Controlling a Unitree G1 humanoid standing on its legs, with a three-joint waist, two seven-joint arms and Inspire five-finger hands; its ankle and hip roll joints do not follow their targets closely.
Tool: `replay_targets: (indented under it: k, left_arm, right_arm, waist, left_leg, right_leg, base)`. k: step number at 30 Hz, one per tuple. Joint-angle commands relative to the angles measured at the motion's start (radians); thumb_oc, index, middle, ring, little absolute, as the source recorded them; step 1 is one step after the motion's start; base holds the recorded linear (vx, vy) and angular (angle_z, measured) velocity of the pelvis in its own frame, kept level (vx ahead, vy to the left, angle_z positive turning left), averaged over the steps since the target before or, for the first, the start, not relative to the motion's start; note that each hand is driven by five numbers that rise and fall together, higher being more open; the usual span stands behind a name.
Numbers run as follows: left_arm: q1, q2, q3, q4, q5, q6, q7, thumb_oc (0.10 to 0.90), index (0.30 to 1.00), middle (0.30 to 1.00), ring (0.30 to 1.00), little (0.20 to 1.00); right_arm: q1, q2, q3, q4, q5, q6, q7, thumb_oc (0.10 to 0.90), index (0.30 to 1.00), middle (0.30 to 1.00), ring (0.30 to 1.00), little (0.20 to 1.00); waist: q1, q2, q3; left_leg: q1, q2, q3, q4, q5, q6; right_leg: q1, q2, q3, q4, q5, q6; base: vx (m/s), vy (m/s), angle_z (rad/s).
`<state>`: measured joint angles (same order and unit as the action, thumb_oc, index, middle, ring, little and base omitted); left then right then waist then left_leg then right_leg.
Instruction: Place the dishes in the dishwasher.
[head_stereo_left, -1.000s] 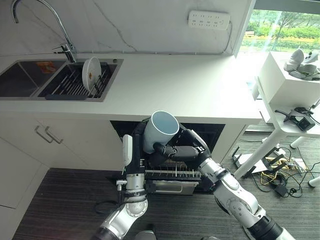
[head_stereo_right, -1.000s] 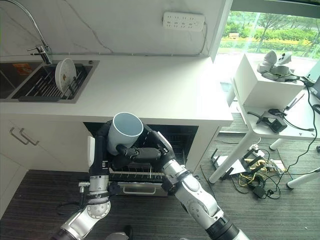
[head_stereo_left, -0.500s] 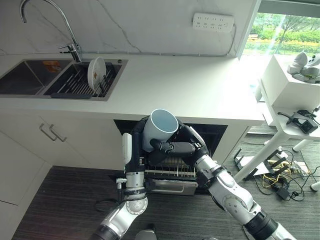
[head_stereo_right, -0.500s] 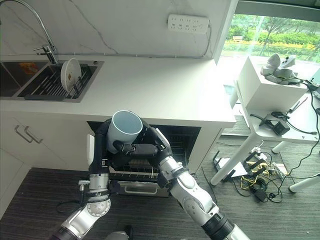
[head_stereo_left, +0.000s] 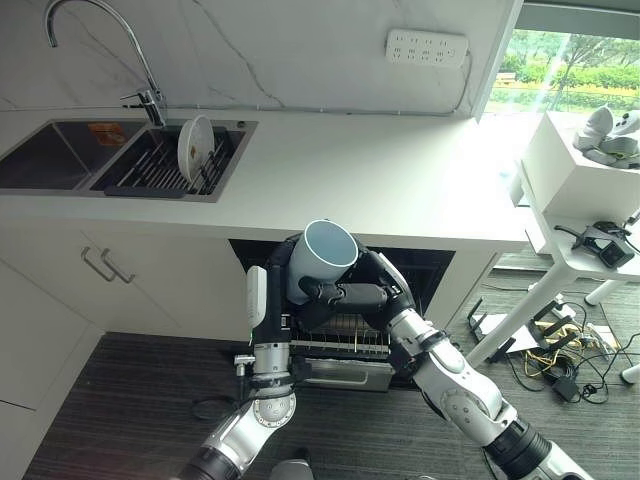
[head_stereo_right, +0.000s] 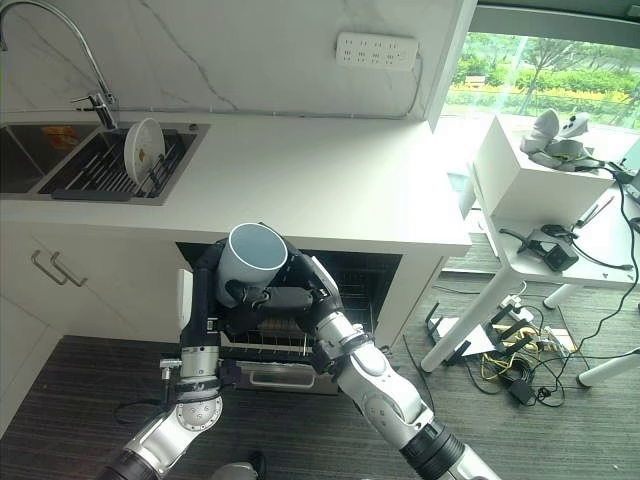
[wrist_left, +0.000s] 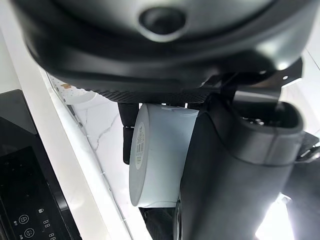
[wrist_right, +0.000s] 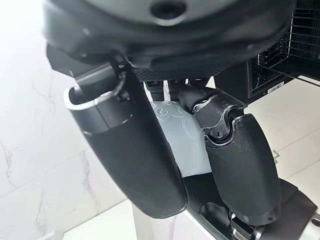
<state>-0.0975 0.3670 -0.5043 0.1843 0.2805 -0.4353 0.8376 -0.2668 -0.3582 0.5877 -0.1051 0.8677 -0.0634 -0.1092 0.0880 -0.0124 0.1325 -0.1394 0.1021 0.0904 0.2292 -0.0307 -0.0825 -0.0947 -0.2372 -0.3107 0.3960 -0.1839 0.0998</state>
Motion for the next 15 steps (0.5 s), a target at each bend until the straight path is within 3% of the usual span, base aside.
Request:
replay_targets:
  k: [1,2,3,4,13,14,15]
  left_arm:
    - [-0.085,-0.014,-0.106,-0.049,0.063,-0.080,-0.035,0.400,0.300,0.300,0.300,0.300]
    - [-0.084,-0.014,-0.106,-0.049,0.063,-0.080,-0.035,0.400,0.300,0.300,0.300,0.300]
    - [-0.084,-0.013,-0.105,-0.049,0.063,-0.080,-0.034,0.400,0.300,0.300,0.300,0.300]
    - [-0.084,-0.013,-0.105,-0.048,0.063,-0.080,-0.034,0.400,0.300,0.300,0.300,0.300]
    - [-0.093,-0.016,-0.119,-0.044,0.070,-0.061,-0.050,0.400,0.300,0.300,0.300,0.300]
    - [-0.093,-0.013,-0.123,-0.045,0.067,-0.056,-0.062,0.510,0.465,0.465,0.465,0.465]
    - [-0.095,-0.012,-0.125,-0.044,0.064,-0.053,-0.069,0.549,0.524,0.524,0.524,0.524]
  right_arm:
    - [-0.244,0.134,-0.006,-0.068,-0.017,-0.135,0.036,0.733,0.799,0.799,0.799,0.799]
    - [-0.244,0.134,-0.005,-0.067,-0.019,-0.137,0.036,0.660,0.691,0.691,0.691,0.691]
    - [-0.246,0.132,-0.004,-0.066,-0.032,-0.143,0.033,0.425,0.338,0.338,0.338,0.338]
    - [-0.248,0.131,-0.002,-0.066,-0.049,-0.151,0.027,0.400,0.300,0.300,0.300,0.300]
    - [-0.272,0.135,0.007,-0.068,-0.108,-0.193,0.023,0.400,0.300,0.300,0.300,0.300]
    - [-0.277,0.134,0.008,-0.070,-0.115,-0.197,0.018,0.400,0.300,0.300,0.300,0.300]
    - [-0.280,0.135,0.008,-0.070,-0.119,-0.199,0.014,0.400,0.300,0.300,0.300,0.300]
  waist:
    - [0.014,-0.033,-0.043]
    - [0.015,-0.033,-0.043]
    - [0.016,-0.034,-0.043]
    - [0.017,-0.034,-0.042]
    - [0.023,-0.035,-0.038]
    - [0.023,-0.035,-0.039]
    - [0.024,-0.034,-0.039]
  left_leg:
    - [0.036,0.002,-0.013,0.071,-0.207,0.036]
    - [0.036,0.002,-0.013,0.071,-0.207,0.036]
    - [0.036,0.002,-0.014,0.071,-0.207,0.036]
    - [0.035,0.001,-0.014,0.071,-0.207,0.036]
    - [0.036,0.000,-0.016,0.071,-0.208,0.037]
    - [0.036,0.000,-0.017,0.071,-0.208,0.037]
    - [0.036,0.000,-0.017,0.071,-0.208,0.038]
  right_leg:
    - [0.027,-0.002,0.078,-0.096,0.019,0.073]
    - [0.027,-0.002,0.078,-0.096,0.019,0.073]
    - [0.027,-0.002,0.077,-0.096,0.019,0.073]
    - [0.027,-0.002,0.077,-0.096,0.019,0.073]
    - [0.031,-0.003,0.071,-0.096,0.017,0.071]
    - [0.031,-0.003,0.071,-0.096,0.017,0.071]
    - [0.031,-0.004,0.070,-0.096,0.017,0.071]
  base:
    - [0.00,0.000,0.00]
    - [0.00,0.000,0.00]
    - [0.00,0.000,0.00]
    - [0.00,0.000,0.00]
    - [0.00,0.001,0.02]
    - [-0.01,0.006,0.05]
    - [-0.01,0.007,0.05]
